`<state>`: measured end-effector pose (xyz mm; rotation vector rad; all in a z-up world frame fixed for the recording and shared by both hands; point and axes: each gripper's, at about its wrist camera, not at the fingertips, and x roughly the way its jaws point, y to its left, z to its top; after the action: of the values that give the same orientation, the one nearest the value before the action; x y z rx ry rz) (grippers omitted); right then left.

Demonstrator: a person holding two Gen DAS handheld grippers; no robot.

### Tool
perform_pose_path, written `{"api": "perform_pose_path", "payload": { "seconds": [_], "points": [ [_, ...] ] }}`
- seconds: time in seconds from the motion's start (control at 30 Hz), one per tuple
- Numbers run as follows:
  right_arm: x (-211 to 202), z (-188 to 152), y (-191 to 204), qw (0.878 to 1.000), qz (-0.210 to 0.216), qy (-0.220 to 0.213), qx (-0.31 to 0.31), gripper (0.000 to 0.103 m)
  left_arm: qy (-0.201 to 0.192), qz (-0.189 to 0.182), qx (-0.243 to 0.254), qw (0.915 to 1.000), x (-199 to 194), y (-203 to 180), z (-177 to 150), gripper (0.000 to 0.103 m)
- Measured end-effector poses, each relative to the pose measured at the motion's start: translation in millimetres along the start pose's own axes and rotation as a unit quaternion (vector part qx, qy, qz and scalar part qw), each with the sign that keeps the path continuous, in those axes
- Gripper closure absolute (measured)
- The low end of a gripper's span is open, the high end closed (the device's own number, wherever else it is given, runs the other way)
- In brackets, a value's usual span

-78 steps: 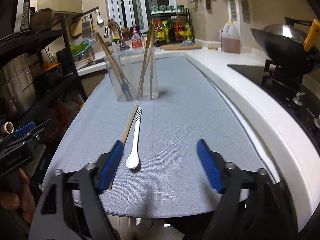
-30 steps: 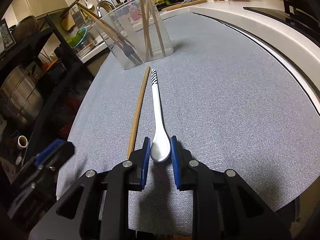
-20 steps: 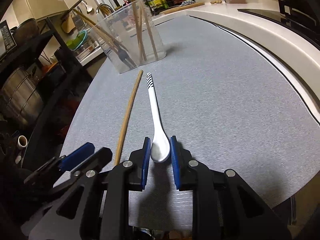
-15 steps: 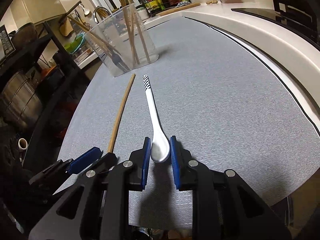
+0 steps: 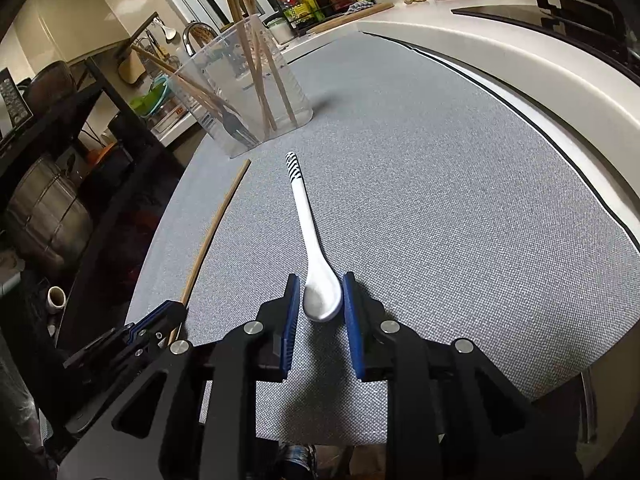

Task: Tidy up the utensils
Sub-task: 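Close the right tool on the white spoon bowl while the left tool closes on the wooden chopstick, then lift the spoon with the right tool toward the container while the left tool carries its chopstick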

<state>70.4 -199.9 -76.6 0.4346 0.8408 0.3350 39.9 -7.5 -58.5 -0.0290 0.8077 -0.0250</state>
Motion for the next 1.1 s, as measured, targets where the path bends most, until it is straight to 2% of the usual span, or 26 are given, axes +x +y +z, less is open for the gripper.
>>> {"api": "perform_pose_path", "payload": {
  "seconds": [0.33, 0.57, 0.63, 0.77, 0.83, 1.1],
  "points": [
    [0, 3, -6, 1.000, 0.006, 0.000, 0.031, 0.071, 0.003, -0.009, 0.002, 1.0000, 2, -2, 0, 0.097],
    [2, 1, 4, 1.000, -0.028, -0.006, 0.007, 0.071, 0.004, -0.015, 0.000, 0.9999, 2, -1, 0, 0.097],
    [3, 0, 7, 0.999, -0.036, -0.006, -0.003, 0.080, 0.004, -0.016, -0.001, 0.9999, 2, 0, 0, 0.097],
    [3, -4, 13, 0.998, -0.057, -0.010, -0.026, 0.086, 0.004, -0.015, 0.001, 0.9999, 2, 0, 0, 0.097],
    [4, -6, 18, 0.997, -0.065, -0.011, -0.041, 0.092, 0.004, -0.015, 0.001, 0.9999, 2, 0, 0, 0.097],
    [5, -19, 35, 0.989, -0.101, -0.028, -0.103, 0.091, 0.001, -0.012, 0.007, 0.9999, 2, -1, -1, 0.097]
  ]
}}
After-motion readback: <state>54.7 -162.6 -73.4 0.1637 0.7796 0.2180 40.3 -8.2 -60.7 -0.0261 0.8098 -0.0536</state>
